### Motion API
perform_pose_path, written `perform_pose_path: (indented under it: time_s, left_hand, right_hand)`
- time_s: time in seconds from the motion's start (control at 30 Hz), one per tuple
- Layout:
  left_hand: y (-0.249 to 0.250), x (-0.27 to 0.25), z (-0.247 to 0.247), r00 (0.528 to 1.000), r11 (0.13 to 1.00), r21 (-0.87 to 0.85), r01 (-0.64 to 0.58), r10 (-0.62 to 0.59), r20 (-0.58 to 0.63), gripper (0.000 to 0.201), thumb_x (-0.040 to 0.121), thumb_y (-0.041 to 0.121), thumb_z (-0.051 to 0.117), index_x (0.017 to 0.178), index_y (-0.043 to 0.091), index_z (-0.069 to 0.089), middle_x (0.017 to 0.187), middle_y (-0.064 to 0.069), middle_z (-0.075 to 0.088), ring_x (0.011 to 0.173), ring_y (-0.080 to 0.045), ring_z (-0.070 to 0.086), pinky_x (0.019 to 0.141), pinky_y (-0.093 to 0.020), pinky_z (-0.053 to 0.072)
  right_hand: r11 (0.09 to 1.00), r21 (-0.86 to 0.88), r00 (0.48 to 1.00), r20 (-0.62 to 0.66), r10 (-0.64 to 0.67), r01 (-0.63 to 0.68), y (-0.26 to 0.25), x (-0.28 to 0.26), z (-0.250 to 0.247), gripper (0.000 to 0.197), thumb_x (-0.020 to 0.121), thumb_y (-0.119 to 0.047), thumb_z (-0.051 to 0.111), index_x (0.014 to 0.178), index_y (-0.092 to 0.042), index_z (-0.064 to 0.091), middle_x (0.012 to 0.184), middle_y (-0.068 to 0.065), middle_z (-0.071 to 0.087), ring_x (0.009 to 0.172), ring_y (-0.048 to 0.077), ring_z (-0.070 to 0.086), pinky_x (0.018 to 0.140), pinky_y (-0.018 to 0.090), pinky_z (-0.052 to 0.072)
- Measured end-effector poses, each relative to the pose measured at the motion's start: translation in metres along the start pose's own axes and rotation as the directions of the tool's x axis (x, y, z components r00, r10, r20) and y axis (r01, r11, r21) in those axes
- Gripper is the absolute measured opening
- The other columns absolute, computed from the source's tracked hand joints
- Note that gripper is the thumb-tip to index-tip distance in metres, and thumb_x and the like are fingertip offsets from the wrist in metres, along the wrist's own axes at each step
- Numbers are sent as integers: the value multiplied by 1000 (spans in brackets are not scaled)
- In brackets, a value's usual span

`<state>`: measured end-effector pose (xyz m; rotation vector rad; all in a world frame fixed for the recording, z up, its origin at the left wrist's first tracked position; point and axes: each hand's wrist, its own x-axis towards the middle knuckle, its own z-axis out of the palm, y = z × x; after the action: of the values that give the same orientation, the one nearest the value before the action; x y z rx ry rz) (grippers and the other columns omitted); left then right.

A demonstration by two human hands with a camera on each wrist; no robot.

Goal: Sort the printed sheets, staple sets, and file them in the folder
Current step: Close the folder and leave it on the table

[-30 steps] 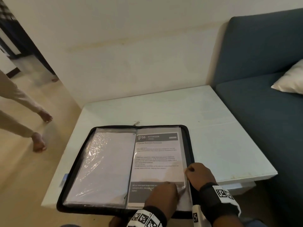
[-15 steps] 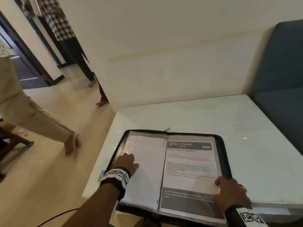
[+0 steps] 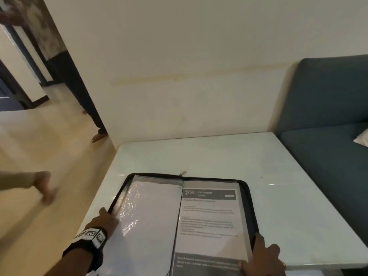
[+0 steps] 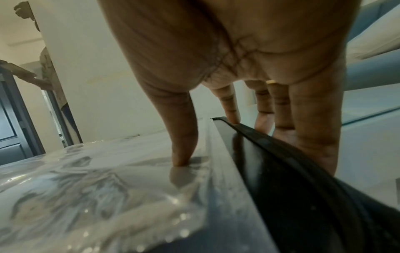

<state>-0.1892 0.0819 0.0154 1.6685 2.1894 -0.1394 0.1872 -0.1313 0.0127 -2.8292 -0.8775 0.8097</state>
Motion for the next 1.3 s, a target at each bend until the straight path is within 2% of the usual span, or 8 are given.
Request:
perform_pose_path:
  time_s: [0.1,0.23,0.33,0.47,0.57,0.9,1.07,1.3]
  left_hand:
    - [-12,6,-11,1000,1000,-3,-3,3,12,60,94,45,48,137,6,35,135,-15,53,117,-30,55,92,-33,44]
    - [-17,5,-41,996,994,68,-84,82,27,33,94,38,51,99,8,63,103,-8,66,92,-22,64,69,-25,40]
    - [1,-18,-80,983,981,68,-183,185,-23,25,93,31,57,106,10,62,114,-9,62,99,-23,58,81,-25,40]
    - [58,-81,-133,919,919,49,-392,394,-34,27,92,26,60,114,11,58,114,-6,58,100,-22,54,88,-29,40]
    - [113,-135,-146,845,841,-84,-534,531,-60,25,89,19,64,111,10,59,105,-2,57,97,-20,55,76,-25,41]
    - [224,-212,-78,834,811,238,-534,551,-6,28,90,18,52,117,9,52,120,-13,59,109,-31,57,83,-32,43]
    - [247,-231,-64,883,847,263,-463,468,47,31,89,16,57,118,7,54,118,-13,61,106,-30,60,77,-30,44]
    - [242,-251,-56,894,907,23,-420,410,180,41,86,37,66,116,10,56,107,-9,64,93,-26,64,84,-37,56]
  right_hand:
    - [999,24,999,-15,38,-38,1,6,3,92,72,-57,69,145,-35,18,128,6,28,112,24,53,102,29,44]
    - [997,68,999,-28,38,-36,-4,6,1,71,82,-53,62,140,-30,29,122,6,31,108,22,53,103,28,42]
    - [975,220,999,22,35,-39,-4,9,-5,62,87,-51,58,138,-25,34,131,11,31,119,27,47,109,32,37]
    - [919,386,979,140,-148,83,9,25,-3,99,74,-40,74,149,-20,13,139,12,43,124,28,49,108,37,40]
    - [879,457,961,155,-230,136,12,30,4,108,60,-29,84,148,-14,22,135,11,52,117,29,55,103,38,45]
    - [664,709,954,-43,-297,239,6,17,2,101,70,4,73,151,-30,22,124,-3,49,117,29,54,98,37,45]
    - [589,761,916,-16,-402,272,-1,13,2,20,85,-20,70,101,-8,70,101,10,70,101,29,64,90,36,50]
    - [399,896,875,24,-483,195,-10,5,-12,40,92,-44,60,84,-7,71,92,15,70,91,32,64,87,42,52]
